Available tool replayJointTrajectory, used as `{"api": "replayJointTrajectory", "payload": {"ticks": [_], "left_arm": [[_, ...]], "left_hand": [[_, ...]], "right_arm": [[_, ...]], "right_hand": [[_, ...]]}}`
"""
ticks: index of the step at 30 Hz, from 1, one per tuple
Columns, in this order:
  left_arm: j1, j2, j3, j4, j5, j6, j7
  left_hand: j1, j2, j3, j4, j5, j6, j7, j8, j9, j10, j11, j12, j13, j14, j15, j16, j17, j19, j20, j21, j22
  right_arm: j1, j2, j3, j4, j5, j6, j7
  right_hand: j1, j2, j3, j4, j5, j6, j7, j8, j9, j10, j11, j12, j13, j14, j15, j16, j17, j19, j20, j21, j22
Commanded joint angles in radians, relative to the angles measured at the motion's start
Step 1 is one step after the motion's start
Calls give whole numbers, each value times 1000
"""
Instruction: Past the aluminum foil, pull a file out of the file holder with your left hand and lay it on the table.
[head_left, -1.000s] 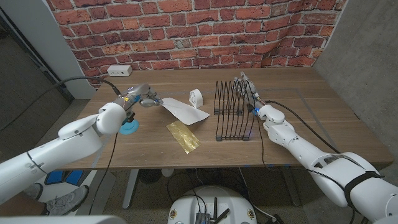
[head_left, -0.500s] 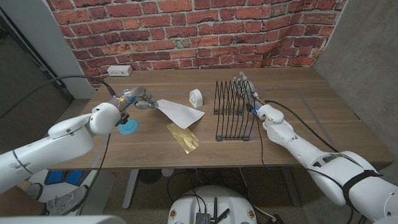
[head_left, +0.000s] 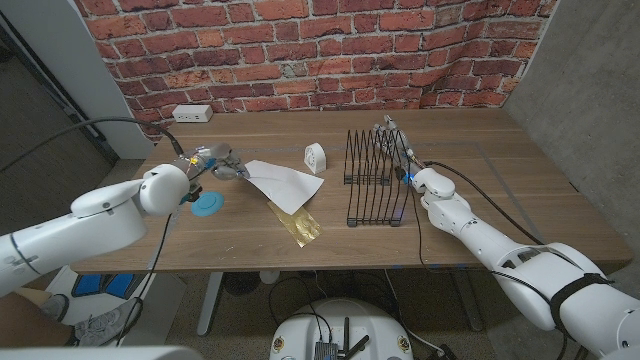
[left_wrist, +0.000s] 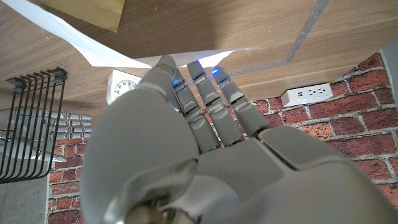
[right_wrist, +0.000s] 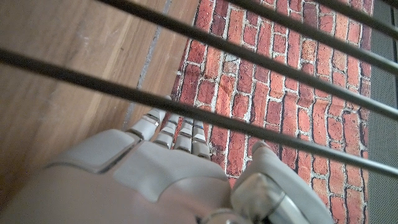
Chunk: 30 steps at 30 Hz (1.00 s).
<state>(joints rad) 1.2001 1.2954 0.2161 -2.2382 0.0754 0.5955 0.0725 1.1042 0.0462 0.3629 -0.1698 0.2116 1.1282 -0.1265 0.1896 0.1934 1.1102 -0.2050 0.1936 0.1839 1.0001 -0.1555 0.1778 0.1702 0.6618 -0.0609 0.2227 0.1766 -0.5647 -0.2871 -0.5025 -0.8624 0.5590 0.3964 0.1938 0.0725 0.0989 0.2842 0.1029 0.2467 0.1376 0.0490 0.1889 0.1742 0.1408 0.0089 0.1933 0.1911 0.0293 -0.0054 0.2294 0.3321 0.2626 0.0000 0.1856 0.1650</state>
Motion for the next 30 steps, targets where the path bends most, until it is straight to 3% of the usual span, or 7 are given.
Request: {"api": "replayJointTrajectory", "payload": {"ticks": [1, 17, 30], "left_arm": [[-24, 28, 37, 6, -28, 17, -23], [-42, 18, 77, 18, -52, 25, 7], [-88, 22, 124, 28, -48, 37, -23]], "left_hand": [[-8, 0, 6, 0, 3, 5, -1, 8, 2, 9, 0, 4, 3, 0, -82, 3, 3, 8, -134, 6, 2], [-24, -4, 7, 2, 2, -7, -2, 3, 2, -2, -1, 0, 2, -6, -82, -1, 1, 8, -137, 1, 1], [-33, -13, 8, -2, 1, -22, -2, -1, 2, -18, -1, -5, 2, -15, -83, -3, 0, 6, -137, -4, 0]], "right_arm": [[8, 10, -2, 20, -2, 5, -3], [20, 22, -1, 47, -2, 15, 1], [27, 27, 0, 65, 0, 19, 6]], "right_hand": [[-11, 36, 7, 0, -4, 11, 3, 6, 5, 6, -1, 3, 1, 4, 6, 4, 2, 7, 4, 7, 5], [-12, 36, 8, -1, -5, 12, 3, 6, 5, 5, -1, 2, 1, 4, 6, 5, 3, 8, 5, 7, 5], [-11, 36, 8, -2, -5, 14, 4, 6, 5, 7, -1, 3, 1, 6, 6, 6, 4, 8, 7, 7, 5]]}}
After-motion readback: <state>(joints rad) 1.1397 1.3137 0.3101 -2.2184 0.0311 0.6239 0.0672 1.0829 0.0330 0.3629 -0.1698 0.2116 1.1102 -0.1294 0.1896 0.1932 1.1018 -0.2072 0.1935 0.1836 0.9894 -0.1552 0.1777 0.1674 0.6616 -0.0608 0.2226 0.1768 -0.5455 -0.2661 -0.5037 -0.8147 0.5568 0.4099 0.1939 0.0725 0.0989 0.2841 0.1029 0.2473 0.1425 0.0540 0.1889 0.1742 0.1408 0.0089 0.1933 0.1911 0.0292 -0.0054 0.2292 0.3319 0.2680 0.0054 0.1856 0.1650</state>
